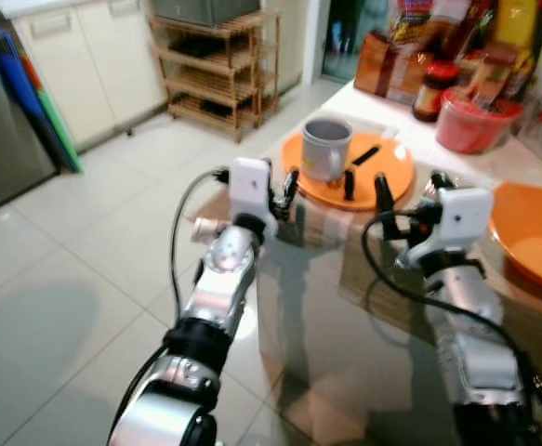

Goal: Setting the table

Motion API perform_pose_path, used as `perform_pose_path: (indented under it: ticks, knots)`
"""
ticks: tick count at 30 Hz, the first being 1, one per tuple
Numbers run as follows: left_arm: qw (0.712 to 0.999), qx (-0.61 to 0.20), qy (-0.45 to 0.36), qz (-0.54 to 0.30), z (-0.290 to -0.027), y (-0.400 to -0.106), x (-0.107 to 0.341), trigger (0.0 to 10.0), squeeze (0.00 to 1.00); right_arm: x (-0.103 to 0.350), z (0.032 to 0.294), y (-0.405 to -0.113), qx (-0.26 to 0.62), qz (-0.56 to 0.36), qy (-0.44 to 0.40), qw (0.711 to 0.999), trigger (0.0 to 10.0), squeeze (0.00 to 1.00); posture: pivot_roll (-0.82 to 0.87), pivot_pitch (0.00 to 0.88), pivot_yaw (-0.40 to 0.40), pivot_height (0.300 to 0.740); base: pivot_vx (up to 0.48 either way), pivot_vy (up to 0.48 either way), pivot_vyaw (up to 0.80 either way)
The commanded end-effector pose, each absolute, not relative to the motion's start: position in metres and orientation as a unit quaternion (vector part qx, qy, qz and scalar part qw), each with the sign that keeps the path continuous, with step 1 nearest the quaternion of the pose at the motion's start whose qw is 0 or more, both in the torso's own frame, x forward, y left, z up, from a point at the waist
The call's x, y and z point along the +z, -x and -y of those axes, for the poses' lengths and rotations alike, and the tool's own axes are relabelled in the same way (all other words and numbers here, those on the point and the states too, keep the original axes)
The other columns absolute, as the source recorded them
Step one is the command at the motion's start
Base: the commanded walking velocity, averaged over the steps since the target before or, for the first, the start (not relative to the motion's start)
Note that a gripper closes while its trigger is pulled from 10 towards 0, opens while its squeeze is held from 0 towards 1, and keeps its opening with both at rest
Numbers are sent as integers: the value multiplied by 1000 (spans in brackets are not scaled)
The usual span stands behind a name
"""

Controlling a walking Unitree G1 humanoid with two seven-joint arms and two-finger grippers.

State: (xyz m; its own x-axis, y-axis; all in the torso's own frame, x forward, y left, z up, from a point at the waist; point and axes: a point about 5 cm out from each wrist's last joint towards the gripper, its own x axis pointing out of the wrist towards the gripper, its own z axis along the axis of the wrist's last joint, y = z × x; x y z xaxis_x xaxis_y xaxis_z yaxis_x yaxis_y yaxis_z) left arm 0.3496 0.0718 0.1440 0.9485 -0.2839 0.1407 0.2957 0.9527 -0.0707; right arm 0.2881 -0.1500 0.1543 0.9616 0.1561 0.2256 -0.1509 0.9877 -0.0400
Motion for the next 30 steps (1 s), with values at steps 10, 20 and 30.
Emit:
perform_pose_path:
  ticks: [10,20,30]
  knots:
    - [986,-150,45,63,-69,-347,143,10000,0,155,142,-298,90,101,-13,991,10000,0,20,0,21,740,0,0,0]
    - [987,-138,41,67,-78,-345,145,10000,0,143,142,-313,91,71,-21,993,10000,0,81,0,1,740,0,0,0]
    - [990,-119,24,69,-96,-339,146,10000,0,148,150,-335,73,82,-14,994,10000,0,150,0,-9,740,0,0,0]
